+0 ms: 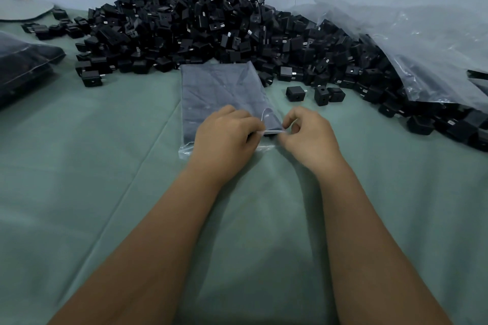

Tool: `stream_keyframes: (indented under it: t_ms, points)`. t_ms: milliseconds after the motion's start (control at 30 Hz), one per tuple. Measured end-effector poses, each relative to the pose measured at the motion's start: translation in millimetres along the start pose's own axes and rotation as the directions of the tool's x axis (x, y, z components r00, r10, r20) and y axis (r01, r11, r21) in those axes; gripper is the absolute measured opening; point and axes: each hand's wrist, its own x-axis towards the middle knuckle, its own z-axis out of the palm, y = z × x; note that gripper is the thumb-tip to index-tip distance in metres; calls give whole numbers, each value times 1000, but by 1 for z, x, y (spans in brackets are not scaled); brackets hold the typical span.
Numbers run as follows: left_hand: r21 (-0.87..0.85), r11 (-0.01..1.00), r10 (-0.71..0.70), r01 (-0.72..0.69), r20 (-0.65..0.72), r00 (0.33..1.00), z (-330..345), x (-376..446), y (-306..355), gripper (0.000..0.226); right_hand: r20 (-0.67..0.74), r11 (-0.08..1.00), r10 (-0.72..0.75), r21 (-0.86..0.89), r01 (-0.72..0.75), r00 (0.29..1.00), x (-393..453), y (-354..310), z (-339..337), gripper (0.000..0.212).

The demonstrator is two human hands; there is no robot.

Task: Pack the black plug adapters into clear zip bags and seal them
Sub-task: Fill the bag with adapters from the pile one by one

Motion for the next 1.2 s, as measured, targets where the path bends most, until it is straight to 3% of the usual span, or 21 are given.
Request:
stream_keyframes:
  t_ms: [100, 200, 267, 333, 500, 633, 733, 833, 933, 1033, 1200]
  points:
    - [3, 1000, -7, 7, 10, 1000, 1, 0, 0, 10, 97, 992, 28, 117, -40, 995, -2, -4, -1, 12]
    - [4, 1000, 7, -7, -5, 1000, 1, 0, 1, 11, -100, 932, 118, 355, -75, 988, 1, -3, -2, 15]
    - [11, 999, 33, -33, -2, 999, 1, 1, 2, 16, -288, 953, 187, 286, -102, 939, 7, 5, -4, 15]
    - [30, 996, 88, -87, -2, 996, 1, 1, 3, 17, -369, 960, 239, 230, -161, 898, 15, 12, -8, 25]
    - [-4, 990, 141, -142, -108, 984, 4, 2, 3, 14, -298, 971, 227, -5, -239, 927, 48, 21, -15, 53]
    - [-48, 993, 100, -104, -75, 992, 5, 2, 0, 15, -211, 945, 232, -182, -271, 950, 70, 24, -10, 51]
    - [-81, 993, 80, -82, -21, 997, 5, 3, -2, 16, -243, 949, 138, -245, -199, 960, 72, 25, -1, 50]
    - [-89, 994, 71, -69, 18, 997, 5, 4, -2, 19, -336, 980, 87, -138, -140, 938, 69, 27, -1, 50]
    - [-103, 993, 60, -56, 39, 997, 4, 5, -3, 22, -384, 987, 150, 112, -116, 911, 65, 24, -4, 41]
    - [-121, 991, 61, -53, 63, 996, 4, 3, -3, 16, -401, 928, 241, 361, -89, 884, 58, 21, -7, 22]
    - [-7, 992, 128, -128, 37, 991, 3, 2, 6, 21, -436, 852, 339, 518, -75, 833, 38, 16, -11, 20]
